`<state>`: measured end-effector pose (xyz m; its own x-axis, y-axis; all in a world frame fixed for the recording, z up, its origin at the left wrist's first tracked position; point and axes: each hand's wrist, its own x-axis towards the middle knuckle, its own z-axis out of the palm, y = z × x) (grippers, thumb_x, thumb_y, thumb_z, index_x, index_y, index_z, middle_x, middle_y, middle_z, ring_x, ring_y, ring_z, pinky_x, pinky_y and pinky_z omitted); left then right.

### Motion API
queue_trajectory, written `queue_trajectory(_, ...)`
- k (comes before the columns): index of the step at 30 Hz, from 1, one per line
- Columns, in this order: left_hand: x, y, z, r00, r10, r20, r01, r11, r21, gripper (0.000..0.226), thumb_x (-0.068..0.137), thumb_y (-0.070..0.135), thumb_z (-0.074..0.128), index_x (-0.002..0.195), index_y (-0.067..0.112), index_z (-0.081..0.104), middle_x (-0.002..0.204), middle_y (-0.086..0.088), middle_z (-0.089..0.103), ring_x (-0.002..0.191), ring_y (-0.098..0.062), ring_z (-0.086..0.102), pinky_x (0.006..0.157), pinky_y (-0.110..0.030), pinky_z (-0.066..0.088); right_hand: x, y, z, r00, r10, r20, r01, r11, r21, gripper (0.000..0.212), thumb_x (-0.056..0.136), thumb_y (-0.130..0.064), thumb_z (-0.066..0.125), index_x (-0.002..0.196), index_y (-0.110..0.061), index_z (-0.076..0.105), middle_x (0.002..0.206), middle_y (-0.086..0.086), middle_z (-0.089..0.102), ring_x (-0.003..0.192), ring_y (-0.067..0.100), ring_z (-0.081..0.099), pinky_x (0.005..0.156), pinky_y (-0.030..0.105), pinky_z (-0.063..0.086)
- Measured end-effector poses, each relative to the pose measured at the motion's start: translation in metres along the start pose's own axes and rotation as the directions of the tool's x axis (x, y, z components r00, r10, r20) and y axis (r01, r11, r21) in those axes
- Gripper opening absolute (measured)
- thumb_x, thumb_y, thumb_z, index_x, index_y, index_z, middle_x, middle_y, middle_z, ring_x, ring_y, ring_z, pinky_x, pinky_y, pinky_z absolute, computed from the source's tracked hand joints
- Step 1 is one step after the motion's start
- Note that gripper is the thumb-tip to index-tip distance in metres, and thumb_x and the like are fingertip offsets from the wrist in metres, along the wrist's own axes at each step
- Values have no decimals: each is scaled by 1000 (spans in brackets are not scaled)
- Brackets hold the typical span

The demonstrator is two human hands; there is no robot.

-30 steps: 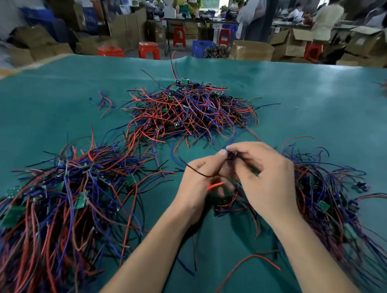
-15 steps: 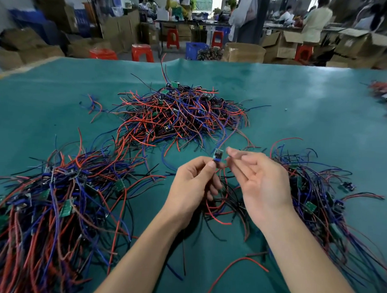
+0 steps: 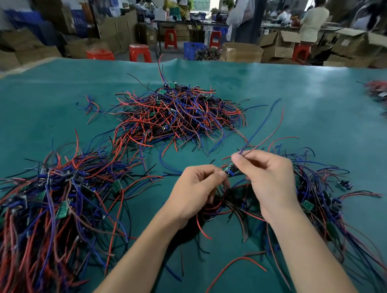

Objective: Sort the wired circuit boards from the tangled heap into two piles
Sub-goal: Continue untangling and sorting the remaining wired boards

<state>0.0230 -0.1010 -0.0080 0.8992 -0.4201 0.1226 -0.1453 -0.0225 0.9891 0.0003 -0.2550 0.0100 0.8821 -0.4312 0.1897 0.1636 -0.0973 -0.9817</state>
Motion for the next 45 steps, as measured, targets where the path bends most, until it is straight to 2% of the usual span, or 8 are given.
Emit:
queue_trajectory(5, 0, -1, -1, 999, 13, 49, -14, 1000, 18, 28, 98, 22, 58, 77, 10, 70, 44, 1, 35, 43, -11, 27, 45, -23, 23, 10, 0, -20, 909, -329, -254, 218, 897, -384, 18, 85, -39, 72, 76, -23, 73, 74, -6, 73, 65, 15, 67, 71, 42, 57)
queue_trajectory(15, 1, -3, -2, 997, 9, -77, -16, 997, -81, 28, 101, 22, 52, 80, 14, 69, 45, 1, 45, 41, -10, 33, 44, -19, 29, 15, -24, -51, 609, -335, -719, 276, 939, -203, 11, 93, -35, 61, 82, -36, 62, 71, -16, 70, 60, 14, 71, 61, 58, 55)
queue_trajectory(18, 2, -3, -2, 995, -5, -104, -12, 986, -164, 26, 104, 22, 48, 86, 16, 67, 53, -2, 52, 44, -12, 39, 43, -21, 31, 4, -20, -28, 819, -321, -475, 168, 927, -336, 24, 85, -49, 61, 77, -28, 70, 73, 2, 72, 69, 37, 69, 67, 59, 55)
queue_trajectory(21, 1, -3, 0, 999, 15, -35, -22, 980, -196, 24, 105, 19, 47, 90, 13, 64, 59, -5, 56, 48, -13, 47, 47, -22, 36, -15, -16, 8, 981, -192, 11, 172, 848, -501, 39, 82, -58, 62, 88, -22, 75, 71, -11, 72, 64, 8, 69, 70, 32, 58)
queue_trajectory(25, 1, 0, 1, 997, 27, 74, -13, 981, -193, 24, 103, 17, 50, 85, 7, 64, 62, -7, 62, 53, -13, 51, 53, -19, 41, -16, -12, 10, 951, -292, 97, 304, 841, -449, 25, 82, -44, 70, 80, -20, 72, 71, -13, 71, 71, 4, 66, 69, 17, 47)
queue_trajectory(35, -1, 1, 4, 999, 19, 42, -16, 997, -77, 29, 100, 5, 52, 79, 14, 70, 78, -4, 71, 71, -11, 62, 72, -22, 48, -9, -109, 16, 836, -475, -275, 518, 848, 113, 11, 87, -29, 76, 77, -28, 79, 71, 0, 71, 53, 11, 54, 48, 26, 43)
queue_trajectory(40, -1, -1, 4, 1000, -21, -19, 18, 983, -183, 19, 73, 32, 64, 80, 21, 78, 83, 0, 75, 80, -11, 62, 78, -32, 52, -22, -147, 99, 840, -494, 225, 510, 860, -19, 34, 90, -34, 76, 72, -5, 77, 66, 14, 72, 55, 30, 65, 44, 45, 50)
queue_trajectory(45, 0, -12, 0, 983, -123, -136, 102, 983, -150, 31, 70, 24, 55, 97, 17, 68, 103, -5, 70, 107, -22, 62, 100, -42, 50, -14, -128, 167, 623, 12, 782, 599, 636, -487, 65, 94, -69, 54, 63, -12, 61, 66, 7, 72, 58, 19, 68, 75, 31, 59)
